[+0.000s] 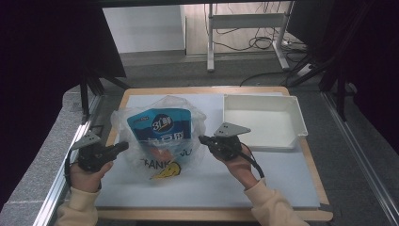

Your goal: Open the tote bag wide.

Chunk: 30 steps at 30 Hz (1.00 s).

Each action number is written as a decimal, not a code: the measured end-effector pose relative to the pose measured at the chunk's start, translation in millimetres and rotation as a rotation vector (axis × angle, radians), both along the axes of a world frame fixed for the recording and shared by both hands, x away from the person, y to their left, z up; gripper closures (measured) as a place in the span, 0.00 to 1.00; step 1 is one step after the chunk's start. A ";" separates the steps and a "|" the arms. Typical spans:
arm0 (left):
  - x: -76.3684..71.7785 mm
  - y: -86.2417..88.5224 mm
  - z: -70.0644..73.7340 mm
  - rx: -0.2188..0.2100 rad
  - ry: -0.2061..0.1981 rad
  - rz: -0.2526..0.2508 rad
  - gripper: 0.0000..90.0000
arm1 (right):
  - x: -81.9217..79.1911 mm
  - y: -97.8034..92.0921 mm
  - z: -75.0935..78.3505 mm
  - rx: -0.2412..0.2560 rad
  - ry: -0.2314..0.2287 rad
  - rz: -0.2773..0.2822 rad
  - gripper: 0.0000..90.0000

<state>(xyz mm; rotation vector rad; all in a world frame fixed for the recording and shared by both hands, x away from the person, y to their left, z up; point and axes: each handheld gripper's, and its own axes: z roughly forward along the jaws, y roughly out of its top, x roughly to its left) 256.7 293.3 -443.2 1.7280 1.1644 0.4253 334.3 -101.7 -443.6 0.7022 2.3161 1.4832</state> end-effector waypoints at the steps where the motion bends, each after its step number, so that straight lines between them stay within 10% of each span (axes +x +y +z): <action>1: 0.0 -0.4 -0.3 0.001 0.000 -0.001 1.00 | 0.3 -0.2 -0.4 0.001 0.003 0.000 0.99; 30: -1.6 0.9 -30.9 0.018 0.055 0.012 1.00 | 0.7 7.7 -33.9 -0.070 0.078 0.011 0.99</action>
